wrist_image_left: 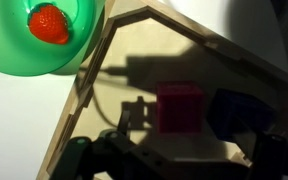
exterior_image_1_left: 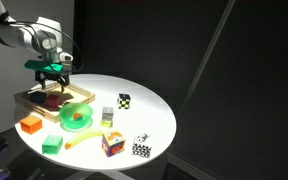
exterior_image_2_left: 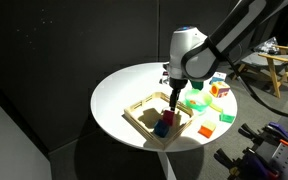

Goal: Remove the pink block from the crate and put it on the table

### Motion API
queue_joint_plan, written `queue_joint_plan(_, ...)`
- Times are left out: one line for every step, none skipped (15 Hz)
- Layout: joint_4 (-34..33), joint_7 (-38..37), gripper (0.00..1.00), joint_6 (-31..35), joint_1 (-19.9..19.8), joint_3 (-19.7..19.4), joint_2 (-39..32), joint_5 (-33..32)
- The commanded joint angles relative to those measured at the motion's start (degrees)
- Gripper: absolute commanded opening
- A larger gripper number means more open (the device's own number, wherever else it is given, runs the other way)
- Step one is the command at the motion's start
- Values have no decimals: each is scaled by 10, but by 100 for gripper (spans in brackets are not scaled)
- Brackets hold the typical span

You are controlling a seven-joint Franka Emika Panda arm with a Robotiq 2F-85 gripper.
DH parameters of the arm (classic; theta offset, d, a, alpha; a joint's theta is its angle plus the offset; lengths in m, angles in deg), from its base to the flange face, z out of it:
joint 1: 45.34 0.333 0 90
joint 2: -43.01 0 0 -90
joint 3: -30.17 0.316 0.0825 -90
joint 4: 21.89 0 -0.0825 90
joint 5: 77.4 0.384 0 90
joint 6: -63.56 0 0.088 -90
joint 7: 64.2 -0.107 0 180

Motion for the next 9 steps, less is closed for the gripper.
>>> queue_joint_plan(-20, -18, 100, 8, 10, -9, -24, -27)
queue_joint_plan(-22, -18, 100, 10, 12, -9, -28, -31)
queue_joint_plan(-23, -19, 100, 12, 14, -10, -32, -34)
queue_joint_plan(-25, -20, 100, 12, 15, -10, -36, -37)
queue_joint_plan(-27, -22, 100, 14, 18, -11, -40, -41)
queue_joint_plan(-28, -23, 100, 14, 20, -12, -43, -43)
queue_joint_plan(-30, -24, 100, 15, 22, -13, -46, -46)
queue_joint_plan(-33, -26, 100, 15, 25, -14, -50, -49)
queue_joint_plan(-35, -26, 100, 15, 26, -15, -53, -51)
